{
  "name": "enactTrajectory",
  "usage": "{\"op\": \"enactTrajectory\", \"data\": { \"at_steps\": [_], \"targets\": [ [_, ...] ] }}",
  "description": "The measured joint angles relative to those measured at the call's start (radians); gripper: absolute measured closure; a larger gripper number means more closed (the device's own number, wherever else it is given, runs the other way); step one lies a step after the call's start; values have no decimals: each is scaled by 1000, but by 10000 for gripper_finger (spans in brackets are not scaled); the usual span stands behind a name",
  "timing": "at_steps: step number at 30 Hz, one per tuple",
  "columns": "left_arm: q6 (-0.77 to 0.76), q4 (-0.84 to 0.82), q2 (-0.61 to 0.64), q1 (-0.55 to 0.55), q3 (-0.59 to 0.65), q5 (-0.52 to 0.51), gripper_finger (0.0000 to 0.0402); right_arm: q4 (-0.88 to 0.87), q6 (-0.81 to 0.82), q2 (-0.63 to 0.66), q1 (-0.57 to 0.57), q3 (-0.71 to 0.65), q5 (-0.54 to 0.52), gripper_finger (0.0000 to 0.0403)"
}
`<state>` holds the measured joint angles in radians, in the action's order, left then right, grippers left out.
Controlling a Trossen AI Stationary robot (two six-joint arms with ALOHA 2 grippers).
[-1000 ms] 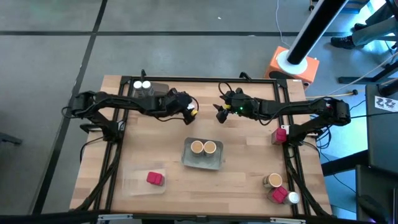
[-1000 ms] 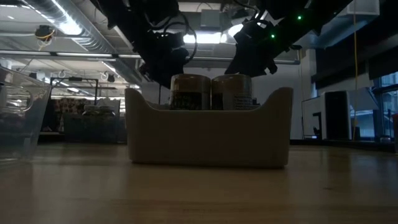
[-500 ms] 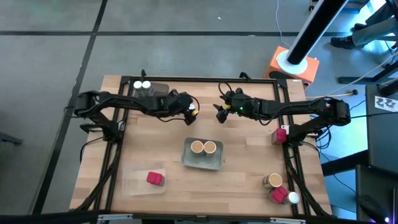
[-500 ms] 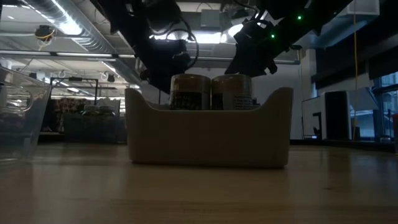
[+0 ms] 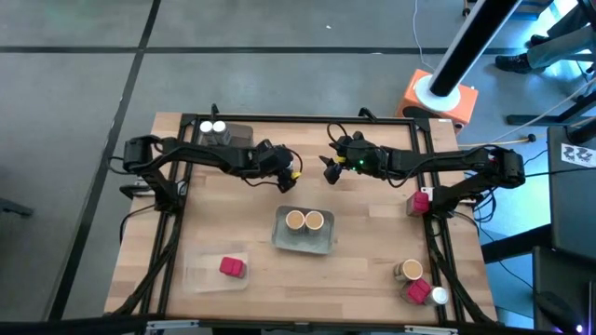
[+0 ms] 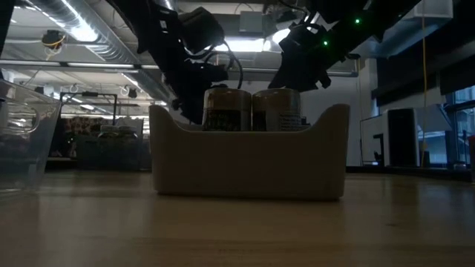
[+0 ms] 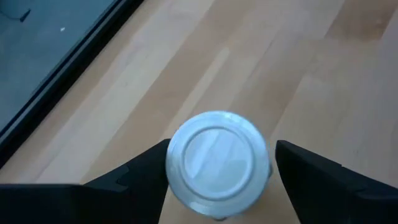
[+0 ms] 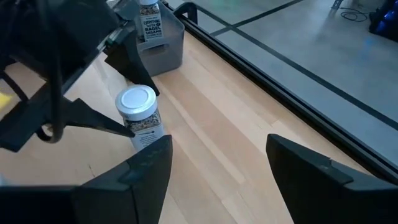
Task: Sort spices by type
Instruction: Put the top white seasoning bottle into the black bin
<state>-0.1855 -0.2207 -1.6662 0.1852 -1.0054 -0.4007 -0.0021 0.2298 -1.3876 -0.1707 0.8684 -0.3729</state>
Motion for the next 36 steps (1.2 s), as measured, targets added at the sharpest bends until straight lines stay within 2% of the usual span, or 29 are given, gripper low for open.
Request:
{"op": "enactTrajectory", "data": {
  "at_steps": [8, 13, 19, 25, 29, 33, 36],
  "targets": [
    [27, 15, 1, 0, -1, 3, 210, 0, 0, 0, 0, 0, 0, 144],
    [56, 12, 12, -2, 0, 2, 210, 0, 0, 0, 0, 0, 0, 144],
    [58, -58, 104, -9, 1, -19, 210, -5, -3, 0, 0, 0, 0, 144],
    [57, -153, 260, -15, 1, -91, 209, -8, -3, 0, 0, 0, 0, 144],
    [70, -225, 364, -6, 1, -187, 209, -8, -3, 0, 0, 0, 0, 144],
    [74, -298, 450, 19, 1, -292, 206, -8, -3, 0, 0, 0, 0, 144],
    [90, -339, 495, 55, 1, -313, 207, -8, -3, 0, 0, 0, 0, 144]
  ]
}}
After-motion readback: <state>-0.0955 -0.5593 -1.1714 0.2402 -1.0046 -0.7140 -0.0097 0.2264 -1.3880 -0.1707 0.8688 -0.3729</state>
